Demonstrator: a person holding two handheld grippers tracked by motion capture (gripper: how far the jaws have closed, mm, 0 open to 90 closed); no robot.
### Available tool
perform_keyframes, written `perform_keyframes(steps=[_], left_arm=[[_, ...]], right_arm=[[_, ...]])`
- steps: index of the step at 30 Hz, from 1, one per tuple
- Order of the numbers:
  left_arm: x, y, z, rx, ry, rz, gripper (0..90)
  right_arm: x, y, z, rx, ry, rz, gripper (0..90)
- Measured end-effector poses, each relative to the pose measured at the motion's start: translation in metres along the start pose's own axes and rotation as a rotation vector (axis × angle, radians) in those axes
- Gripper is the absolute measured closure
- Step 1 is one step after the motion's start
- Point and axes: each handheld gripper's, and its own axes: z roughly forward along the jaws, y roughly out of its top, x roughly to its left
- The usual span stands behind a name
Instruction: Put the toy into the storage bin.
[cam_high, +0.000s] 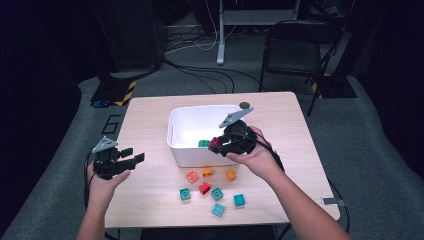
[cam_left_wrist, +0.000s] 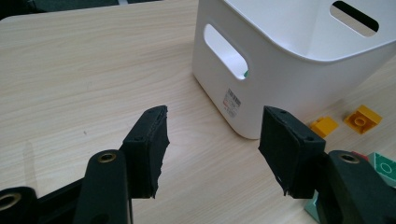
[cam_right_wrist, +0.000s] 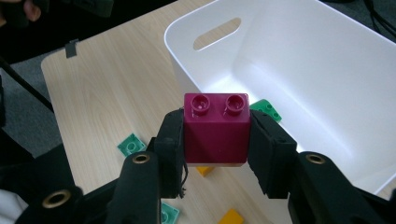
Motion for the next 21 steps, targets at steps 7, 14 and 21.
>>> perform_keyframes(steps=[7, 14, 21], left_arm=[[0.001, 0.0, 0.0, -0.001, 0.002, -0.004, 41.7], [0.0, 0.001, -0.002, -0.004, -0.001, 0.002, 41.6], [0.001, 0.001, -0.003, -0.011, -0.004, -0.003, 41.7]], right_arm=[[-0.01, 0.019, 0.007, -0.019, 0.006, 0.028, 58.3], [-0.027, 0.033, 0.022, -0.018, -0.013, 0.058, 58.3], [-0.043, 0.037, 0.036, -0.02, -0.061, 0.084, 58.3]])
